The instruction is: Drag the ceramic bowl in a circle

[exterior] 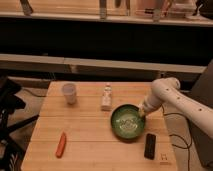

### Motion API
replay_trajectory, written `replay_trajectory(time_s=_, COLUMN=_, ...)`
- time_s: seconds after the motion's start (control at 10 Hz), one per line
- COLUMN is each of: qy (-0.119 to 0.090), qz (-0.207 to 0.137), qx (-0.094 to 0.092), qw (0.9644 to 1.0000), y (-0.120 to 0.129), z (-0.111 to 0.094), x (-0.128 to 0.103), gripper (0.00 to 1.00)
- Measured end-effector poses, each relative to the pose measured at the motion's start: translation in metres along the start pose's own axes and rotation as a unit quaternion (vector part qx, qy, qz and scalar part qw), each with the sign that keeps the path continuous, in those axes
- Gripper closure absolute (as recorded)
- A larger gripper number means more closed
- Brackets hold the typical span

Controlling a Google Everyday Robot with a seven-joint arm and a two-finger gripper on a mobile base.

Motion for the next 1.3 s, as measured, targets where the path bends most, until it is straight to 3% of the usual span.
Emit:
replay_trajectory(time_s=0.2, qy=0.000, qz=-0.001, qx=0.000, qw=1.0000, y=-0.007, z=0.003, x=0.006, gripper=1.00)
replay_trajectory(time_s=0.6, qy=-0.003, qz=-0.003, qx=-0.002, qw=1.0000, y=0.019, z=-0.002, x=-0.005, gripper=1.00)
replay_trajectory(time_s=1.0, qy=-0.007, qz=-0.007, qx=0.000, qw=0.9999, y=0.008, z=0.003, x=0.009, gripper=1.00)
replay_trajectory(time_s=1.3, qy=-0.014, qz=-0.013, qx=0.000, qw=0.9998, y=0.023, z=0.002, x=-0.003, gripper=1.00)
